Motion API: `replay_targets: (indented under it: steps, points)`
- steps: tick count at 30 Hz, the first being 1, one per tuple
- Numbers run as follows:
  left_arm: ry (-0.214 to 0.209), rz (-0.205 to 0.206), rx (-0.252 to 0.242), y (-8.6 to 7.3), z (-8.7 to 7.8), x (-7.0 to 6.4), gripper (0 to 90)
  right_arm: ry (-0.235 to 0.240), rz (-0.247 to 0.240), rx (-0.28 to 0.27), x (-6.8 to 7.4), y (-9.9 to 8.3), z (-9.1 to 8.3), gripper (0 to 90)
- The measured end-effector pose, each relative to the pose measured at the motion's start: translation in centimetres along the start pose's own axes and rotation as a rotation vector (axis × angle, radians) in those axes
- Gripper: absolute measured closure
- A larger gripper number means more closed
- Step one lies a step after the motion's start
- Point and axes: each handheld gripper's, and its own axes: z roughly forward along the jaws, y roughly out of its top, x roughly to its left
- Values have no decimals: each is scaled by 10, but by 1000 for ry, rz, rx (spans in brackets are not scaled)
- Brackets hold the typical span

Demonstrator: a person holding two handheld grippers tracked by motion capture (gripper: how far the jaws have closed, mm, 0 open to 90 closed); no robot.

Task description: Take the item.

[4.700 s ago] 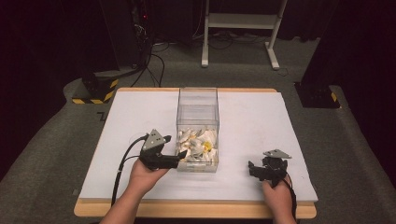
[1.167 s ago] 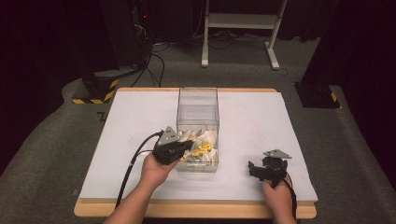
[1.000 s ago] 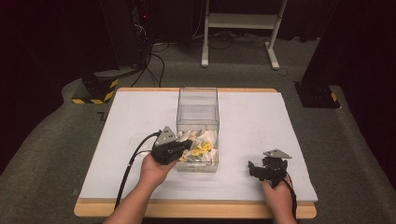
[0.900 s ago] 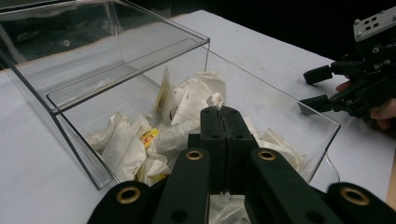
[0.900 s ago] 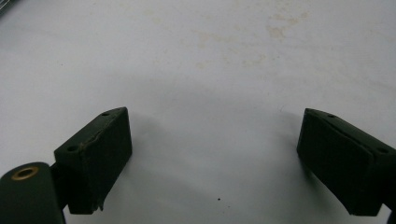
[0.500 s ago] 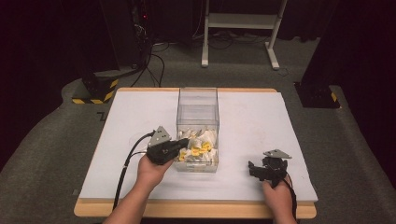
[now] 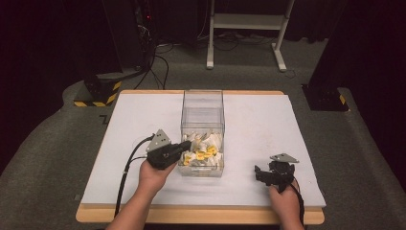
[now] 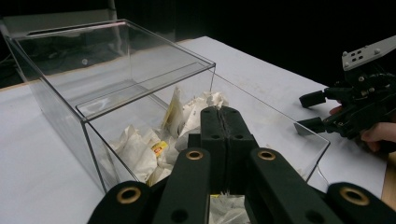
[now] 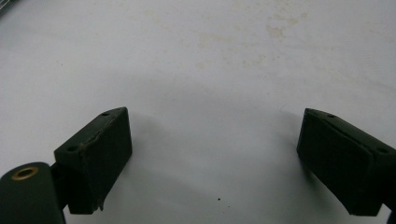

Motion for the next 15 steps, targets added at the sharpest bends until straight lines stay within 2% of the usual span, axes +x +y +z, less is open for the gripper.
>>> replay_targets:
  steps: [15]
  points:
    - [7,-17,-53,4,-12,5,892,0,-2,-1,0,0,0,103]
